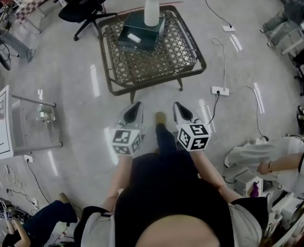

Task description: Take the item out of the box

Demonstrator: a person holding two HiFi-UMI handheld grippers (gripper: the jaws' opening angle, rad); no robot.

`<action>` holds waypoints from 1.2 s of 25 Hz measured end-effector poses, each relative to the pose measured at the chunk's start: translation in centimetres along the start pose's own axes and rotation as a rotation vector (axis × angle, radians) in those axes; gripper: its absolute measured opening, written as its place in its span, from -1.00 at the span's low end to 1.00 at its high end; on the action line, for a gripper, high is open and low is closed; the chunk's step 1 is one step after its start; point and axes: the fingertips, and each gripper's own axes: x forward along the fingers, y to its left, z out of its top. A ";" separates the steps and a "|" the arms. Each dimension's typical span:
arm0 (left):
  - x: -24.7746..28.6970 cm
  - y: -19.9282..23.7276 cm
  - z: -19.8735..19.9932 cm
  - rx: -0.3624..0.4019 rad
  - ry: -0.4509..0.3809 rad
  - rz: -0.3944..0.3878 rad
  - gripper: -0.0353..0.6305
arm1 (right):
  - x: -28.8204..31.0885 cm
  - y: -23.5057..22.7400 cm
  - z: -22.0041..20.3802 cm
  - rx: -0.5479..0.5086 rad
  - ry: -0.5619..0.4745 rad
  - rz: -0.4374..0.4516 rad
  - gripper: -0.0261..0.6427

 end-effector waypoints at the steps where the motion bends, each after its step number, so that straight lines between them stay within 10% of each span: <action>1: 0.4 0.1 0.1 0.001 0.003 -0.002 -0.87 | 0.3 -0.2 0.1 0.001 0.005 -0.001 -0.92; 30: 10.4 5.9 2.5 -0.037 0.043 0.067 -0.87 | 10.5 -4.9 5.2 -0.026 0.091 0.048 -0.92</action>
